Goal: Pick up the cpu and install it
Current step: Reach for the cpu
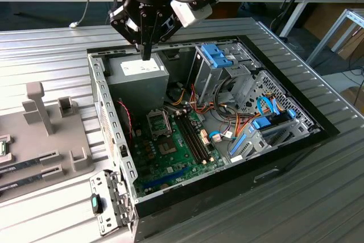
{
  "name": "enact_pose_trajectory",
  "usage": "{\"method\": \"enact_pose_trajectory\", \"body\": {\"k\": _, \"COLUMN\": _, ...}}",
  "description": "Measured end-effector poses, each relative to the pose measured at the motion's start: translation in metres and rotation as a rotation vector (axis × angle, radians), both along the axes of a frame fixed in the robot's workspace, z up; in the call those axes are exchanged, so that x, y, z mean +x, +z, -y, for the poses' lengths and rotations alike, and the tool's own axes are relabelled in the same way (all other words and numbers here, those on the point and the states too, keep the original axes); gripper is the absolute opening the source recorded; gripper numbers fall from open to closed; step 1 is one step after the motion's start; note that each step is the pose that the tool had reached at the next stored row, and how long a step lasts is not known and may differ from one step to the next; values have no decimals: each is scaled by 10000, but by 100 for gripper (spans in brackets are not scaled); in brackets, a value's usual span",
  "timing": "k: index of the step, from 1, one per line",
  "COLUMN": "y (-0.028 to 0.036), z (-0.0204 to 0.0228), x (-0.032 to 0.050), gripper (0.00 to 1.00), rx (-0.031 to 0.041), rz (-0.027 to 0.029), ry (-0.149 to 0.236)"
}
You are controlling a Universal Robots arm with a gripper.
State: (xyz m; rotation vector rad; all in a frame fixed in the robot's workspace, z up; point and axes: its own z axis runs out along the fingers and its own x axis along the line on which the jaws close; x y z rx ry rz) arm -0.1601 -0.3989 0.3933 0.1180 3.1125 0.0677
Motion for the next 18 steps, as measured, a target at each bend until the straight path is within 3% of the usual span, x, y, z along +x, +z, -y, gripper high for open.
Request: {"method": "enact_pose_trajectory", "body": {"k": 18, "y": 0, "z": 0, "x": -81, "gripper": 11, "rx": 0, "rz": 0, "ry": 1}}
